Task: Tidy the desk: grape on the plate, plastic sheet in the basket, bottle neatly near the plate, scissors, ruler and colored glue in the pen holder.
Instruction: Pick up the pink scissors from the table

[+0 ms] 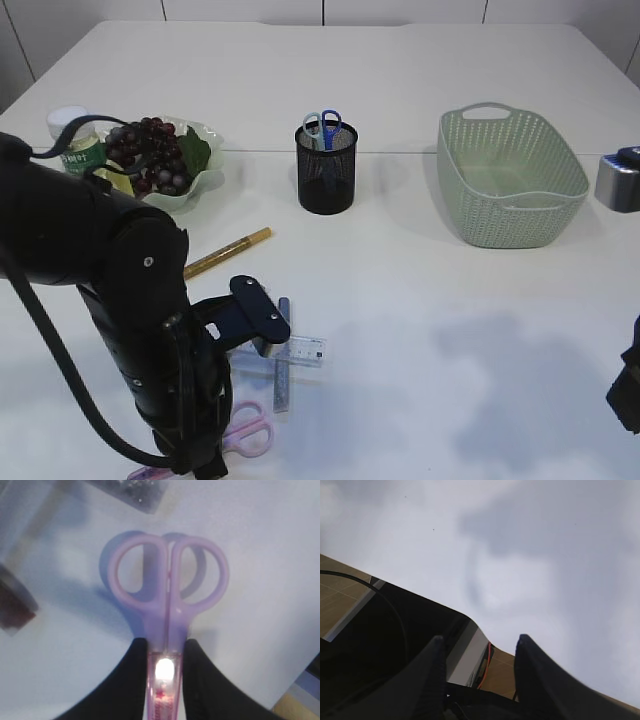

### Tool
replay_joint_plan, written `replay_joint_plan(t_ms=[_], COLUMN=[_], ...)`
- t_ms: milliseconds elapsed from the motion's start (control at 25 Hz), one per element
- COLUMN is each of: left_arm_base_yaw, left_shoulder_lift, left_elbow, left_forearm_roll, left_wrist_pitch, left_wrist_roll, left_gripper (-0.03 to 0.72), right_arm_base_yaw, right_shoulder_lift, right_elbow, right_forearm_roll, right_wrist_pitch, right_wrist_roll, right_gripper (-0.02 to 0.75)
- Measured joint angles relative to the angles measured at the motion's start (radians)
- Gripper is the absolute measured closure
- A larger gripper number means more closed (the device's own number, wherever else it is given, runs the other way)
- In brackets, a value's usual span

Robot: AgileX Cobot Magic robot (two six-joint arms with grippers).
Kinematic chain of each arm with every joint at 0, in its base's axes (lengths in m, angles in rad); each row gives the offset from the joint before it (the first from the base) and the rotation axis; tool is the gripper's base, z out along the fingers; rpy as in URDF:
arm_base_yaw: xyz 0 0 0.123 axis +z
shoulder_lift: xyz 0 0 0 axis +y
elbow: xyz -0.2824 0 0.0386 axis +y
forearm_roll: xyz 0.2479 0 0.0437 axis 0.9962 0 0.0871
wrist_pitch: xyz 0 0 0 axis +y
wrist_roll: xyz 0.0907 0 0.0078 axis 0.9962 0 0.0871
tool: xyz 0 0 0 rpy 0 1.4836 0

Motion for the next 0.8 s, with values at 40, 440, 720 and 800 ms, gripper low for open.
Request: replay_joint_plan(t_ms=[40,440,720,800], left_arm_base_yaw=[0.000,0.000,0.000,0.000], left_shoulder_lift=[0.000,0.000,0.000,0.000], left_elbow=[0.000,-0.005,-0.063,-0.074], left_forearm_roll=[0.000,-0.017,-0.043,-0.045], left_wrist_pitch=[0.002,0.014,0.045,0.052], left_wrist_roll=[-0.002,-0.002,-0.014,-0.022], left_gripper=[0.544,0.545,0.545,0.545], right_arm_base_yaw=[0.000,0.000,0.000,0.000], right_shoulder_lift=[0.000,0.000,0.000,0.000], right_elbow=[0.000,0.000,0.000,0.000], right_forearm_roll=[0.000,0.000,0.000,0.000], right_wrist_pitch=[0.000,0.000,0.000,0.000], right_wrist_roll=[0.000,0.000,0.000,0.000], right_gripper=[0.374,0.374,0.374,0.374])
